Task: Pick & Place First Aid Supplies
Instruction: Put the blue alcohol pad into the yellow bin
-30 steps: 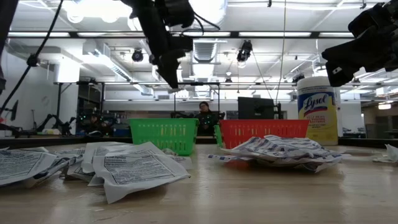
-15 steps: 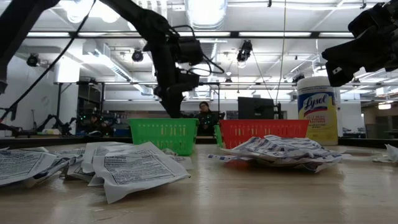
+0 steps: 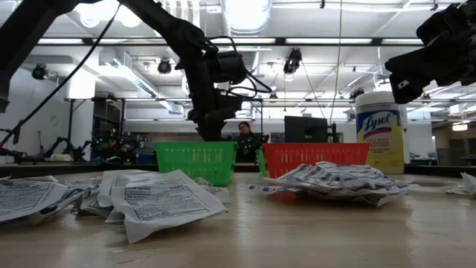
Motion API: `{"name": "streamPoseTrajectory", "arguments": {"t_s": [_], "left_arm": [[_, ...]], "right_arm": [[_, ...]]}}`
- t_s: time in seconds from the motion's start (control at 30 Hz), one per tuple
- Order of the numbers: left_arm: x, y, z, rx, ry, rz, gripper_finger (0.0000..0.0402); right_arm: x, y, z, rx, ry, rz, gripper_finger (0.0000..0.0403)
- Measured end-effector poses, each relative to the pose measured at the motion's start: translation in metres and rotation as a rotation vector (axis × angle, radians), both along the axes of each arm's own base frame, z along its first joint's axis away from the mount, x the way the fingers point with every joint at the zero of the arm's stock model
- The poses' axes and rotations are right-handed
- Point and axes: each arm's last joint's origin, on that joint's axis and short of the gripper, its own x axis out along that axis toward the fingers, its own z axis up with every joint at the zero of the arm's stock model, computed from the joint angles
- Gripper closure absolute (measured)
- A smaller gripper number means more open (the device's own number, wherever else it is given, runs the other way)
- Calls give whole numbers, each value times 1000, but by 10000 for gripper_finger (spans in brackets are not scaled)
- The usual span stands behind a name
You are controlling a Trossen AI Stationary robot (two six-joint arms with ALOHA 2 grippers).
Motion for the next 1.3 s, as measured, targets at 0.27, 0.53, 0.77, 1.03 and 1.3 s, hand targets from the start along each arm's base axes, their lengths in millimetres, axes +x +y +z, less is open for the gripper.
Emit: {"name": "streamPoseTrajectory", "arguments": {"t_s": [0.27, 0.53, 0.77, 1.03, 1.3], "left_arm": [[0, 0, 1, 2, 0, -6, 401], [0, 0, 1, -1, -3, -8, 344], [-5, -10, 19, 134, 59, 25, 277], [-27, -62, 76, 187, 26, 21, 268], [-64, -109, 87, 86, 64, 145, 268]], "right_arm": [[0, 0, 0, 0, 0, 0, 374], [0, 0, 0, 0, 0, 0, 374], [0, 0, 0, 0, 0, 0, 374], [0, 0, 0, 0, 0, 0, 374], [0, 0, 0, 0, 0, 0, 374]]}}
